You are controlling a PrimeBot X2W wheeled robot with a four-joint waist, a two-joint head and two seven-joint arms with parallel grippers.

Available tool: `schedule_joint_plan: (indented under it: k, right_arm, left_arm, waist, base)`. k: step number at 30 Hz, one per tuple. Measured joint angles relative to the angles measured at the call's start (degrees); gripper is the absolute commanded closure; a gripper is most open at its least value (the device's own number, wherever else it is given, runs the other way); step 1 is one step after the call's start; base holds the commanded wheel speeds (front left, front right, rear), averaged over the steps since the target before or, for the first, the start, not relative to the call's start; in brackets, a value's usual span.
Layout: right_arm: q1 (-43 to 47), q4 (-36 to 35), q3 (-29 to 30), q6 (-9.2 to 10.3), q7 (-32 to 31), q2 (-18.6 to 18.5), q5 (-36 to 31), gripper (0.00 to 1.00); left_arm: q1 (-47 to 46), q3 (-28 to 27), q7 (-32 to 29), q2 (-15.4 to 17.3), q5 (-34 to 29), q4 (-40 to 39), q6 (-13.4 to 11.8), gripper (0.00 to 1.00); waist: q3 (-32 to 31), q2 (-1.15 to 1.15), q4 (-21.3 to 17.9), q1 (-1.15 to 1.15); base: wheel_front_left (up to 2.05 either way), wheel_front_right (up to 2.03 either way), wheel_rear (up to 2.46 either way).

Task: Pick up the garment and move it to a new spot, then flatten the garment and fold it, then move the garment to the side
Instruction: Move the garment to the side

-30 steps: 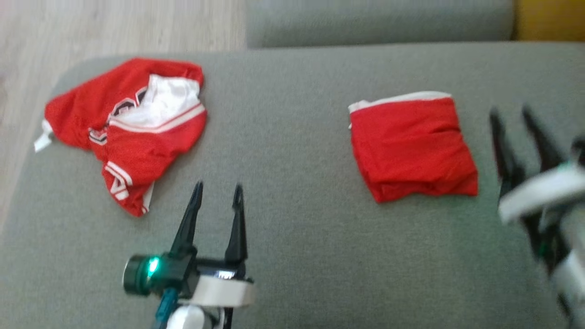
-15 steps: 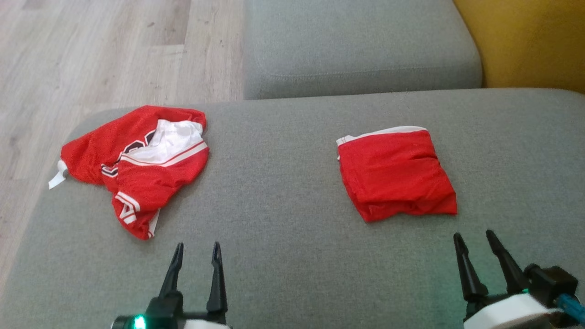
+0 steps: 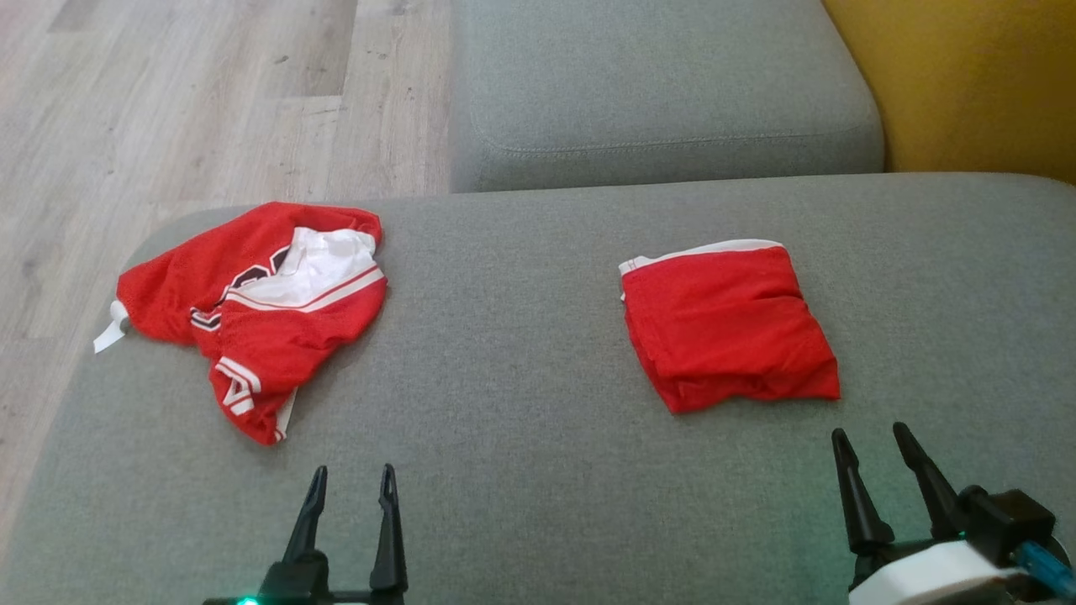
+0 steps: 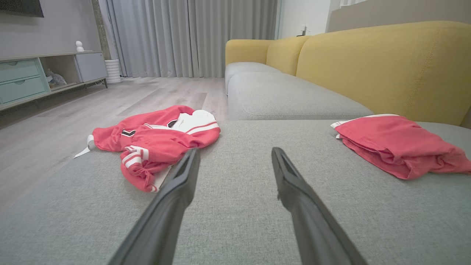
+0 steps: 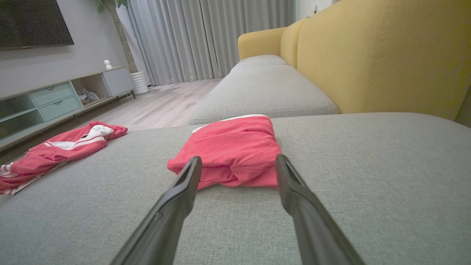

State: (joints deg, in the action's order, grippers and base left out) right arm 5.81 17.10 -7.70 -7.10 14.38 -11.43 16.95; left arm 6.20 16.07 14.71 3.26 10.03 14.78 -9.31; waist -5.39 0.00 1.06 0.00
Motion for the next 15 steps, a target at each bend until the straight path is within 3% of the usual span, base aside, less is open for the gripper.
schedule_joint_plan:
  k: [15]
  right_arm:
    - [-2.04,4.16,1.03,0.0,0.0,1.03,0.96,0.0]
  left_arm:
    - [-0.02,-1.11,0.0,-0.05,-0.53,-1.36,0.85,0.0]
  waist:
    - [1.63,0.0,0.44,0.0]
  base:
    - [0.0,0.0,0.0]
